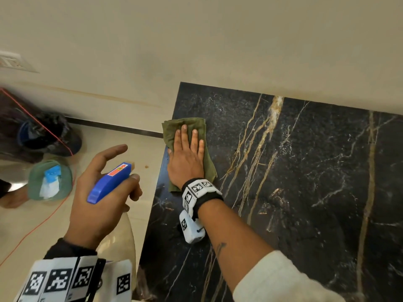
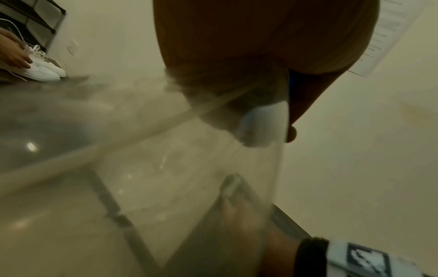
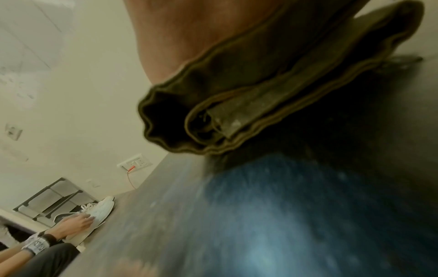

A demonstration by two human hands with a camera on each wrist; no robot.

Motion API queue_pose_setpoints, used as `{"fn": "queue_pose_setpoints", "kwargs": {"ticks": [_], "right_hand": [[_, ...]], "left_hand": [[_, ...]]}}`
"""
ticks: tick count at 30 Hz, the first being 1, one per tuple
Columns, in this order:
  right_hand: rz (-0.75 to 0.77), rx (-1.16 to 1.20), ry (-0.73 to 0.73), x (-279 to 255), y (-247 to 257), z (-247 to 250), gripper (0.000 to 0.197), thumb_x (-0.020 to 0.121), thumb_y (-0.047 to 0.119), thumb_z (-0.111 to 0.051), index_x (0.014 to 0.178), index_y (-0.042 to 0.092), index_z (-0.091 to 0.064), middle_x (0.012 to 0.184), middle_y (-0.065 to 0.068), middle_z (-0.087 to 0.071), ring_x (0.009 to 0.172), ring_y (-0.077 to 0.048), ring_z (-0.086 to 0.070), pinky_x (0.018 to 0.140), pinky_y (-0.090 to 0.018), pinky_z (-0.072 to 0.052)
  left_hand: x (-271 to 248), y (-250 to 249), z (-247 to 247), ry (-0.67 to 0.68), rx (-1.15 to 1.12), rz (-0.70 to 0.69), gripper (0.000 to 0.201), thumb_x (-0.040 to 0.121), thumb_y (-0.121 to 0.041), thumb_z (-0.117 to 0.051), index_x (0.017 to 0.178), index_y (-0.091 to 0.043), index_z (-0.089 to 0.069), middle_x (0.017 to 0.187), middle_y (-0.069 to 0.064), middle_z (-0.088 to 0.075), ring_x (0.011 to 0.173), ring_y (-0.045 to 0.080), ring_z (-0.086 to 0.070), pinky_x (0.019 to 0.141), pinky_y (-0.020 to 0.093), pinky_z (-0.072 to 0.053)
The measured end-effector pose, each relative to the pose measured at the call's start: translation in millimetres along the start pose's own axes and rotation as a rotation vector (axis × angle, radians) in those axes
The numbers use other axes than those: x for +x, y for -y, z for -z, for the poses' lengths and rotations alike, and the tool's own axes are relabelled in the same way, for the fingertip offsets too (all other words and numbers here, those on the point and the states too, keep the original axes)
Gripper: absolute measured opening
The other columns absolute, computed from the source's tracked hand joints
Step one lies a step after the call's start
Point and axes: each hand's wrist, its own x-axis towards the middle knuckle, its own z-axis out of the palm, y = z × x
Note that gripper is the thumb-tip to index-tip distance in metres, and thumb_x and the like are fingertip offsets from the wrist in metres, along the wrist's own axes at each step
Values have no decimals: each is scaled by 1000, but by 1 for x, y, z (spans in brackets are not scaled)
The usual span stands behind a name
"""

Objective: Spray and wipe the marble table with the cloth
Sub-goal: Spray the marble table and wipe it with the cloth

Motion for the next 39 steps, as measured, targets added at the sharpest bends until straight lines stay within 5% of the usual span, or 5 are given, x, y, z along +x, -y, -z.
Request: {"fn": "queue_pose_setpoints", "kwargs": {"ticks": [7, 11, 26, 34, 39], "right_hand": [[64, -70, -31, -50, 9, -17, 63, 104, 39, -28, 159, 15, -7, 167, -4, 4, 153, -28, 6, 123, -51, 0], [64, -96, -16, -49, 10, -15, 63, 104, 39, -26, 159, 14, -7, 167, -4, 4, 153, -29, 7, 123, -50, 1], [39, -52, 0, -50, 7, -6, 61, 105, 37, -25, 159, 17, -5, 167, 2, 6, 153, -24, 11, 124, -49, 0], [-396, -10, -119, -52, -89, 34, 58, 106, 36, -21, 159, 17, -4, 166, 0, 3, 153, -26, 4, 124, -49, -6], [-425, 27, -133, -44, -64, 27, 59, 106, 36, -24, 159, 16, -8, 167, 0, 4, 153, -26, 9, 124, -46, 1]], "left_hand": [[-6, 14, 14, 21, 31, -4, 54, 91, -14, -74, 132, -42, -53, 73, 3, -71, 71, 19, -70, 49, 28, -58], [-2, 23, 18, 71, 62, -29, 56, 94, -1, -65, 135, -38, -52, 74, 1, -71, 70, 18, -70, 53, 32, -59], [39, 30, 43, 254, -9, -62, 56, 92, -2, -70, 135, -35, -57, 71, 10, -70, 65, 23, -69, 47, 27, -55], [64, 39, 58, 316, -10, -93, 56, 94, 0, -66, 136, -36, -56, 72, 9, -71, 67, 21, -69, 50, 25, -57], [71, 44, 55, 319, -30, -87, 55, 94, 1, -66, 137, -31, -56, 71, 9, -71, 70, 21, -70, 51, 26, -58]]}}
